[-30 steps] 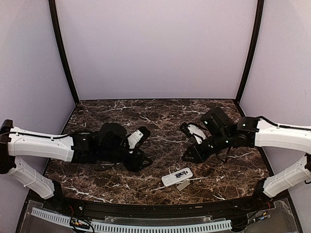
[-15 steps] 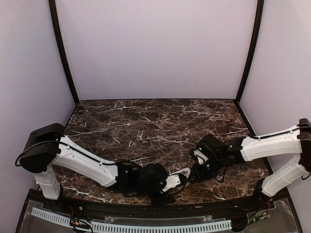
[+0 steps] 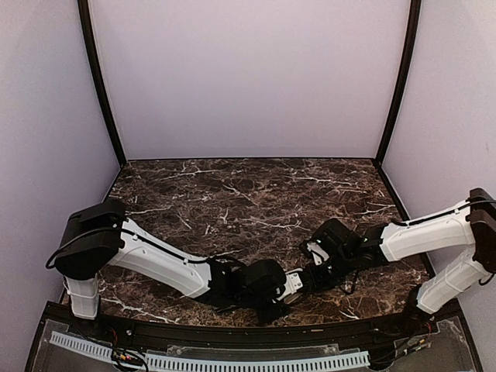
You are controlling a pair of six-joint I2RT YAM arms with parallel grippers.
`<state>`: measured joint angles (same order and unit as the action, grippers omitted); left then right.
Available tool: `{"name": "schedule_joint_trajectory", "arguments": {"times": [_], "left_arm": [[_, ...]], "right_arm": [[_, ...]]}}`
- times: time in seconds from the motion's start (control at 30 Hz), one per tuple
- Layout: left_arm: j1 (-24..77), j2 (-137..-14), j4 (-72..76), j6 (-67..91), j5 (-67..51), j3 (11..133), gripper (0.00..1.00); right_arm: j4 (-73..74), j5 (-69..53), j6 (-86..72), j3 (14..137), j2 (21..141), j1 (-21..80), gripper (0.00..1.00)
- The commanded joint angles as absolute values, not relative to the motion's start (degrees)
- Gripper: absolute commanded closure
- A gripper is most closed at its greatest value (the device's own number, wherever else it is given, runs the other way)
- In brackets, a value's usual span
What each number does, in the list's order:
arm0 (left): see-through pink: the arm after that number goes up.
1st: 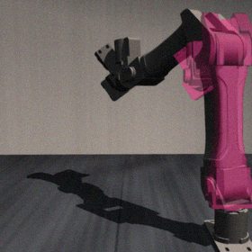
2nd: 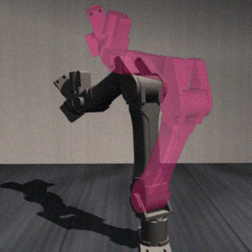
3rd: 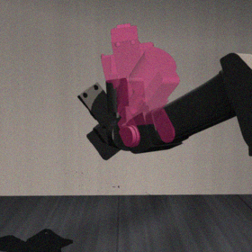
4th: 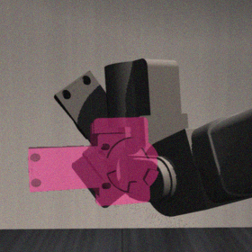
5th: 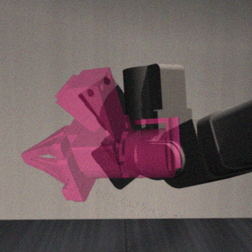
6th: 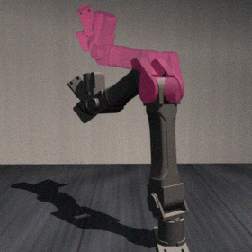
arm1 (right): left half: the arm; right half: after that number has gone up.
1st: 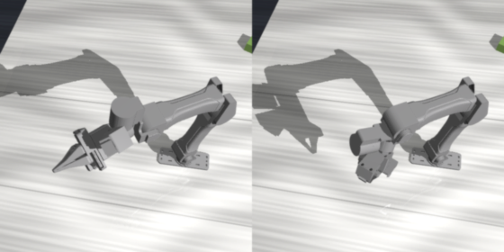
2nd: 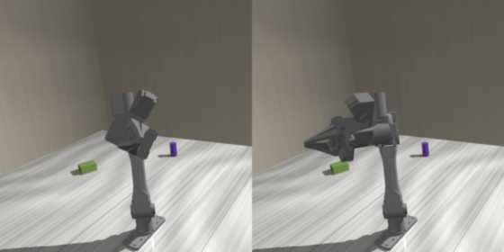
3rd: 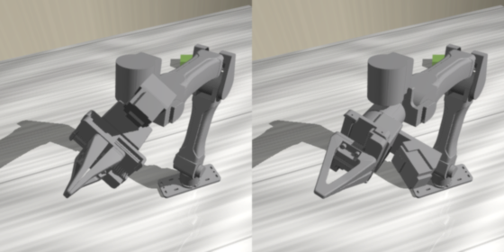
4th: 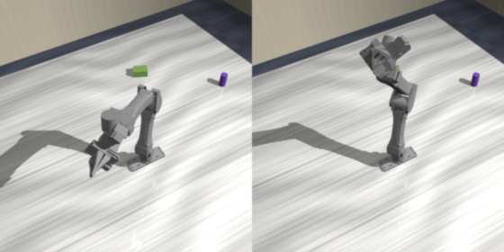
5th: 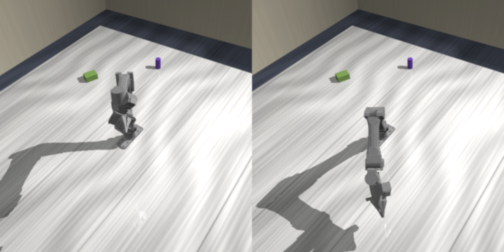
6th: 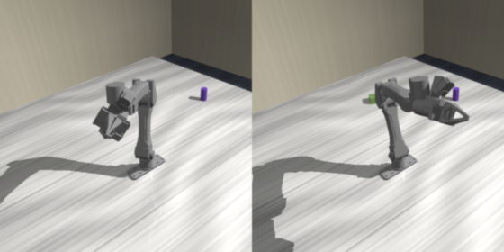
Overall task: Load the batteries into the remote control
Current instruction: Pick up the battery cover from the center of the board.
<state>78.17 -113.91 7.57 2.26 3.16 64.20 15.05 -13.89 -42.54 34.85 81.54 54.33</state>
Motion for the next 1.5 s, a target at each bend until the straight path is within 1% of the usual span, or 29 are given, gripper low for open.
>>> {"name": "schedule_joint_trajectory", "arguments": {"times": [0.0,0.13,0.3,0.43,0.63,0.83,1.33,1.47], "left_arm": [[78.0,-116.2,1.6,3.6,6.9,67.7,0.46],[77.8,-117.7,0.4,4.9,7.5,69.2,0.47],[76.6,-118.8,-2.0,7.3,7.3,70.5,0.51],[76.3,-119.3,-1.7,7.7,6.5,70.6,0.52],[76.1,-121.1,-0.2,8.1,5.4,70.9,0.52],[74.2,-121.8,-0.2,10.3,5.3,71.0,0.57],[73.4,-124.6,-0.2,10.9,5.1,71.9,0.57],[73.3,-125.1,-0.7,10.6,5.6,72.3,0.59]], "right_arm": [[12.5,-14.9,-42.8,33.1,82.5,54.0,0.71],[12.2,-15.5,-42.4,32.8,82.9,53.8,0.72],[12.0,-16.2,-42.5,32.5,81.9,53.7,0.74],[11.1,-17.6,-42.8,32.4,81.8,53.7,0.75],[9.9,-19.2,-43.5,31.7,81.6,53.5,0.80],[9.3,-20.0,-43.6,31.2,81.7,53.2,0.80],[8.5,-22.5,-44.7,30.8,81.0,52.8,0.81],[9.3,-21.9,-44.6,31.1,80.3,52.6,0.81]]}}
